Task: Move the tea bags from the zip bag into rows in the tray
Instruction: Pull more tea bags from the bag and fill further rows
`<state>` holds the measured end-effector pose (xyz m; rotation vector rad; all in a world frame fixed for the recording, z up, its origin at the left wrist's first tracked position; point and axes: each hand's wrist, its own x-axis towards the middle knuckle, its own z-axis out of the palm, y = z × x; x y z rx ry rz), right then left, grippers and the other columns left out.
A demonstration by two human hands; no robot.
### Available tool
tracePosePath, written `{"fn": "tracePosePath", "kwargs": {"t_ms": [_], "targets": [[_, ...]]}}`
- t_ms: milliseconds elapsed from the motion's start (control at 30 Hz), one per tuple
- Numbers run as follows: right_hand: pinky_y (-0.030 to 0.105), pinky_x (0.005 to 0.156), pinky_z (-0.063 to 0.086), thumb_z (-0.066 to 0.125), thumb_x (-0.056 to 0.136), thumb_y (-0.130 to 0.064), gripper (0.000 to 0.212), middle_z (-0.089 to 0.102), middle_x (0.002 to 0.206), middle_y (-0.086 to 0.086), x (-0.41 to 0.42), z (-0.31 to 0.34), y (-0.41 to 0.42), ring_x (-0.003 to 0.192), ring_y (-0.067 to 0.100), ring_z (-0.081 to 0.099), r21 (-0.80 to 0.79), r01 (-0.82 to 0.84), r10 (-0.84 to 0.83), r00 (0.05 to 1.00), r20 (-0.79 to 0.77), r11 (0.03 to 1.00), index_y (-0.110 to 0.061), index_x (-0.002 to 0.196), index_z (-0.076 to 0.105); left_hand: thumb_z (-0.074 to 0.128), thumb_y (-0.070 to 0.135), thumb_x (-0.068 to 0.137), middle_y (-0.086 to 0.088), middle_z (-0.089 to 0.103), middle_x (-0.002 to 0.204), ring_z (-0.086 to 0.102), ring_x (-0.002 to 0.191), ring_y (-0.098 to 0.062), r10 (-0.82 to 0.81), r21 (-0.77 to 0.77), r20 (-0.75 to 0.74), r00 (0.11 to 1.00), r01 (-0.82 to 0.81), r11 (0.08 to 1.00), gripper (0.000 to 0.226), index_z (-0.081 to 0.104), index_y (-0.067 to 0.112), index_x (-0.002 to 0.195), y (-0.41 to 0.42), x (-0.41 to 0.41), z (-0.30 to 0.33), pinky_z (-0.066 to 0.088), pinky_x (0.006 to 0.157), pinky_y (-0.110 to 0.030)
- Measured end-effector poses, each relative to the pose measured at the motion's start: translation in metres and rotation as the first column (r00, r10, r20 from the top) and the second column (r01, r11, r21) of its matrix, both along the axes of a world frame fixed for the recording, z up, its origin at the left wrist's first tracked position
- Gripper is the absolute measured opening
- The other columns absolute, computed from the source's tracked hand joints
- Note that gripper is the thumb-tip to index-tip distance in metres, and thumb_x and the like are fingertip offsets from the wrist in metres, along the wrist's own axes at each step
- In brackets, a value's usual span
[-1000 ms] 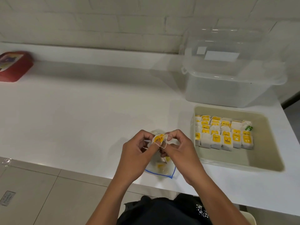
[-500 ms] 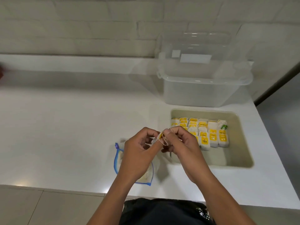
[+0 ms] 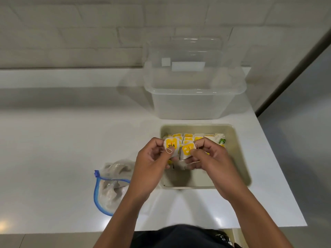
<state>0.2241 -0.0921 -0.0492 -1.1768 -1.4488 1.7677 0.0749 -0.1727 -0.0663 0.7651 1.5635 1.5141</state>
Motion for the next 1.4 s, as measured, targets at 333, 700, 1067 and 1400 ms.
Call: {"fn": "tracePosePath", "kwargs": {"t_ms": [333,700,1067,1400], "targets": [[0.026,0.071,0.046,0.062,0.088,-0.02,0.01,0.06,0.089,-0.005,0.05,-0.027,0.068,0.083,0.014,0.059,0.389,-0.449,-0.08,0.567,0.82,0.804,-0.026,0.084,0.069,0.078,0.025,0.086,0.018,0.054,0.059,0.042,0.049,-0.007,-0.13,-0.144,-0.343,0.93,0.084,0.986,0.014,0.066,0.023,0.079,0.039,0.017,-0.016,0.036,0.053,-0.015],[0.033,0.084,0.057,0.061,0.09,-0.017,0.017,0.069,0.1,0.001,0.044,-0.047,0.088,0.095,0.019,0.066,-0.101,-0.732,0.261,0.108,0.959,0.673,-0.02,0.096,0.076,0.081,0.02,0.083,0.003,0.061,0.07,0.042,0.054,-0.011,-0.139,-0.118,-0.373,0.917,0.101,0.988,0.012,0.07,0.023,0.079,0.058,0.017,-0.029,0.04,0.053,-0.017],[0.028,0.075,0.054,0.056,0.089,-0.009,0.022,0.069,0.102,0.008,0.029,-0.061,0.094,0.094,0.027,0.066,0.062,-0.618,0.061,0.177,0.982,0.784,-0.017,0.103,0.071,0.077,0.024,0.087,0.012,0.065,0.073,0.054,0.064,-0.008,-0.118,-0.116,-0.322,0.939,0.085,0.99,0.009,0.07,0.025,0.082,0.055,0.015,-0.031,0.044,0.059,-0.021],[0.027,0.069,0.044,0.052,0.091,-0.007,0.02,0.067,0.105,0.009,0.024,-0.066,0.093,0.098,0.028,0.066,0.068,-0.601,0.026,0.147,0.989,0.796,-0.013,0.103,0.066,0.078,0.021,0.086,0.011,0.065,0.072,0.055,0.067,-0.013,-0.124,-0.093,-0.314,0.941,0.099,0.991,0.01,0.07,0.023,0.081,0.054,0.014,-0.035,0.045,0.06,-0.023]]}}
